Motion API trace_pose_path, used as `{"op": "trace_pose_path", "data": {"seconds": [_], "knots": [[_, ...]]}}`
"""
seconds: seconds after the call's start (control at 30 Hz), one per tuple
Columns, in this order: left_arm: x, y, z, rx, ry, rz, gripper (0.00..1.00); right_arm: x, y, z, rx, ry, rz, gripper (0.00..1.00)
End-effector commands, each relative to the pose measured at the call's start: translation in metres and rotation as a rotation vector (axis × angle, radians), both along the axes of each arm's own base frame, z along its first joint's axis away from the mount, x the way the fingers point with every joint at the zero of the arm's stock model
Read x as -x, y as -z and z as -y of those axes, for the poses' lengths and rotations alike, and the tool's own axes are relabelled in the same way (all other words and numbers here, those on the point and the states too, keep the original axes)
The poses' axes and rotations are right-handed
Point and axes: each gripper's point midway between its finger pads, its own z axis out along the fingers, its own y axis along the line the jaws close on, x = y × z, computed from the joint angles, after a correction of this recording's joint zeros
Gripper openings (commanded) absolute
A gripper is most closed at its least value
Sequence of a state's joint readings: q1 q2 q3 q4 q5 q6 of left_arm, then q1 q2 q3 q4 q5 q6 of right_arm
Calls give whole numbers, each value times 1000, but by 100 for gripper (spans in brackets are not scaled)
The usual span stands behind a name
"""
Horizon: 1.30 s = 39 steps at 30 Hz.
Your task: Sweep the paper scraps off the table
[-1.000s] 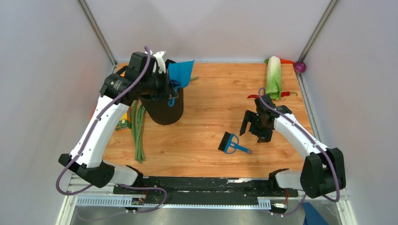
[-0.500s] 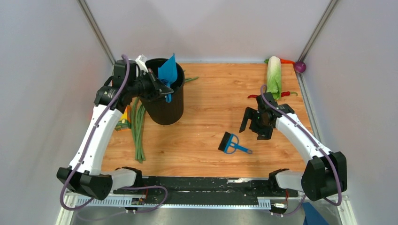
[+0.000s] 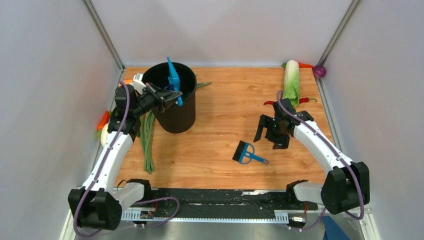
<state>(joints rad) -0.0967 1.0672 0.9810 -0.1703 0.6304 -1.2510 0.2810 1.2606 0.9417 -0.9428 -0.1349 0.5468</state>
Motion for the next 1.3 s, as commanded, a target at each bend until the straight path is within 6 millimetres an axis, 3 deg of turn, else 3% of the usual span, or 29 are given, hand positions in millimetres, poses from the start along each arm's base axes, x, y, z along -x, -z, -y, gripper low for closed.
{"op": "trace_pose_path", "data": {"seconds": [0.0,0.17,0.43,0.5,0.57,0.6,0.63,0.67,0.7,0.73,0.77,0.8,0.83,0.87,0.9,0.93,0.97,1.27], "knots": [[4,-63,-4,279,13,185,0,-6,-12,-4,-22,-48,47,95],[9,-82,-7,348,18,274,0,-7,-11,-5,-22,-69,43,95],[23,-119,-24,608,-1,425,0,-8,-6,-7,-36,-82,35,96],[24,-120,-19,585,31,422,0,-9,-5,-7,-37,-83,36,96],[30,-142,-9,484,92,462,0,-8,-5,-8,-39,-85,35,96],[21,-122,-2,379,97,383,0,-8,-5,-7,-38,-83,36,96],[25,-142,1,265,113,480,0,-9,-7,-8,-40,-83,43,96],[18,-114,4,183,114,330,0,-11,-10,-7,-44,-80,51,96],[20,-134,2,64,119,438,0,-11,-12,-8,-48,-79,56,96],[18,-105,1,-2,117,291,0,-12,-16,-9,-52,-78,69,96],[16,-112,-2,-107,124,342,0,-15,-22,-9,-55,-75,85,96],[21,-95,-3,-150,136,239,0,-18,-27,-9,-55,-69,97,96],[18,-99,-4,-230,151,288,0,-20,-33,-9,-55,-64,109,95],[22,-85,-4,-277,150,212,0,-23,-39,-8,-52,-62,121,96],[22,-91,-4,-348,158,258,0,-24,-44,-8,-48,-59,133,96],[25,-74,-1,-398,172,188,0,-27,-51,-7,-44,-56,148,96],[25,-74,0,-438,178,204,0,-30,-58,-7,-45,-53,165,97],[67,21,53,-851,407,61,0,-40,-108,-3,-35,-32,276,100]]}}
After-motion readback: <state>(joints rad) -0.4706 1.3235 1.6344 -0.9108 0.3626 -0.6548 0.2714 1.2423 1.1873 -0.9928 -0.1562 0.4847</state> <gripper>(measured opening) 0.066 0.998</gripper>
